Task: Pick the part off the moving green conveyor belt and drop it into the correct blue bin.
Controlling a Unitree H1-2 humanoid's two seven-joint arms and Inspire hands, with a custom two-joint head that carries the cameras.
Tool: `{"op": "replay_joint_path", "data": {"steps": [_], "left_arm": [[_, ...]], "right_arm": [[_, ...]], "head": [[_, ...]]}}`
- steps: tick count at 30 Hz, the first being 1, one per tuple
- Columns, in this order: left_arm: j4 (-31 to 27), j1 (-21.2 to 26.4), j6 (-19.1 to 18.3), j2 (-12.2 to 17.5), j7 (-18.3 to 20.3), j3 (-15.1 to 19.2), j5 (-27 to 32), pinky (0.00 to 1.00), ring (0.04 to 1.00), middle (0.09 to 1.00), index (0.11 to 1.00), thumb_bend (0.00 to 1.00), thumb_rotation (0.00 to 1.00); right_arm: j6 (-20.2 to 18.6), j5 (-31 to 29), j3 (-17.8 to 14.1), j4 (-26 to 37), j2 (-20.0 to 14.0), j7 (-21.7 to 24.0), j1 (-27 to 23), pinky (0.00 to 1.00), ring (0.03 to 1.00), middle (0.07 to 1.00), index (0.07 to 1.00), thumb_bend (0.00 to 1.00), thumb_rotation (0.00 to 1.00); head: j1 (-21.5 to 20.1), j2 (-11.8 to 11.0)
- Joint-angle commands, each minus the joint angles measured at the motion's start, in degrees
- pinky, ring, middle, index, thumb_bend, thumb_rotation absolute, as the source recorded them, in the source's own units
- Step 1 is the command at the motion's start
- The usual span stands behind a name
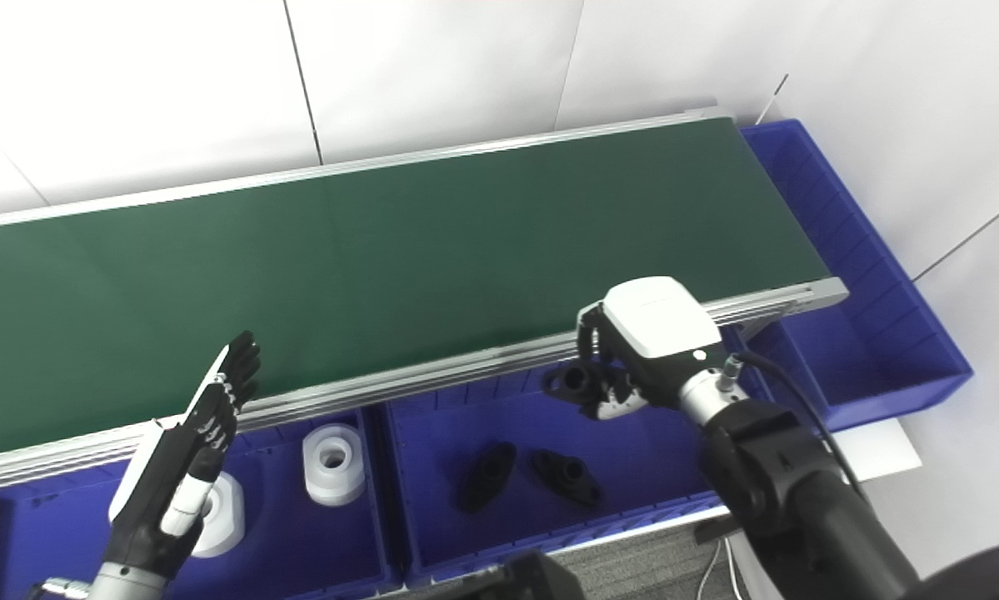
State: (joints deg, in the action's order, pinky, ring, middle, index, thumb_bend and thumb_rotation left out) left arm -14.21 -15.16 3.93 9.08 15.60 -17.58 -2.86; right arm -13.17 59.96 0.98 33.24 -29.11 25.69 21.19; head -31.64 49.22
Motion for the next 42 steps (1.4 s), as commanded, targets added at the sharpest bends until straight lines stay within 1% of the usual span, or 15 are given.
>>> {"op": "replay_joint_path", "data": {"steps": [1,9,13,17,18,19,20,21,22,23,24,25,27,30,42], "left_arm": [[-1.3,0.61,1.71,-0.02,0.29,0.02,0.39,0.99,1.0,1.0,1.0,0.69,0.95],[-1.3,0.77,1.62,0.0,0.17,0.21,0.39,0.98,1.0,1.0,1.0,0.7,0.95],[-1.08,0.89,1.83,0.21,0.23,0.33,0.28,0.98,1.0,1.0,1.0,0.69,0.95],[-0.9,1.0,1.91,0.32,0.35,0.36,0.41,0.98,1.0,1.0,1.0,0.7,0.95],[-0.89,1.01,1.92,0.32,0.36,0.37,0.45,0.98,1.0,1.0,1.0,0.7,0.95],[-0.89,1.0,1.88,0.3,0.36,0.39,0.44,0.98,1.0,1.0,1.0,0.7,0.95],[-0.9,0.99,1.85,0.29,0.35,0.4,0.41,0.98,1.0,1.0,1.0,0.69,0.95],[-0.91,0.98,1.82,0.28,0.35,0.4,0.39,0.98,1.0,1.0,1.0,0.69,0.95],[-0.94,0.95,1.79,0.29,0.4,0.39,0.4,0.98,1.0,1.0,1.0,0.69,0.95],[-0.99,0.91,1.82,0.26,0.41,0.39,0.39,0.98,1.0,1.0,1.0,0.69,0.95],[-1.05,0.9,1.79,0.24,0.44,0.38,0.42,0.98,1.0,1.0,1.0,0.69,0.95],[-1.1,0.9,1.76,0.22,0.47,0.36,0.44,0.98,1.0,1.0,1.0,0.7,0.95],[-1.13,0.9,1.66,0.14,0.4,0.34,0.26,0.98,1.0,1.0,1.0,0.7,0.95],[-1.11,0.9,1.64,-0.03,0.21,0.28,-0.15,0.98,1.0,1.0,1.0,0.7,0.95],[-1.36,0.77,1.4,-0.34,0.21,-0.18,-0.44,0.98,1.0,1.0,1.0,0.68,0.95]], "right_arm": [[0.97,0.27,-1.77,1.46,-2.05,0.53,0.36,0.17,0.238,0.471,0.486,0.53,0.0],[1.42,-1.96,-7.3,-0.01,-5.3,0.17,2.74,0.15,0.216,0.47,0.485,0.53,0.0],[-0.54,-0.17,-8.54,0.36,-5.44,2.89,3.33,0.14,0.202,0.47,0.486,0.53,0.0],[-1.16,1.24,-9.34,0.77,-4.87,5.16,3.45,0.18,0.256,0.472,0.487,0.53,0.01],[-1.35,1.48,-9.39,0.94,-4.73,6.22,3.37,0.25,0.346,0.469,0.504,0.52,0.07],[-1.57,1.47,-9.42,1.02,-4.68,7.38,3.31,0.27,0.364,0.476,0.502,0.52,0.09],[-1.87,1.96,-9.34,1.12,-4.77,9.13,3.2,0.36,0.461,0.539,0.564,0.69,0.34],[-2.01,2.37,-9.35,1.19,-4.79,10.43,3.11,0.42,0.524,0.591,0.612,0.77,0.47],[-3.07,3.54,-9.12,1.72,-4.66,13.92,2.73,0.46,0.557,0.618,0.637,0.81,0.54],[-3.82,4.41,-9.01,2.2,-4.5,16.76,2.39,0.56,0.684,0.736,0.735,0.9,0.64],[-4.3,4.94,-8.94,2.52,-4.33,18.85,2.07,0.6,0.739,0.786,0.778,0.95,0.68],[-4.48,5.37,-8.94,2.72,-4.13,20.24,1.81,0.67,0.794,0.833,0.818,0.98,0.71],[-4.21,5.47,-9.09,2.76,-3.74,20.97,1.54,0.71,0.816,0.851,0.835,1.0,0.71],[-3.52,5.43,-9.21,2.87,-3.46,21.29,1.34,0.74,0.82,0.854,0.84,1.0,0.72],[-2.08,5.49,-8.48,2.99,-2.53,20.15,0.23,0.73,0.815,0.843,0.843,1.0,0.83]], "head": [[-0.09,0.19],[0.07,0.38],[0.13,0.4],[0.19,0.51],[0.2,0.59],[0.2,0.59],[0.2,0.59],[0.2,0.59],[0.38,0.71],[0.47,0.74],[0.47,0.74],[0.47,0.74],[0.6,0.82],[0.73,0.93],[2.01,0.69]]}}
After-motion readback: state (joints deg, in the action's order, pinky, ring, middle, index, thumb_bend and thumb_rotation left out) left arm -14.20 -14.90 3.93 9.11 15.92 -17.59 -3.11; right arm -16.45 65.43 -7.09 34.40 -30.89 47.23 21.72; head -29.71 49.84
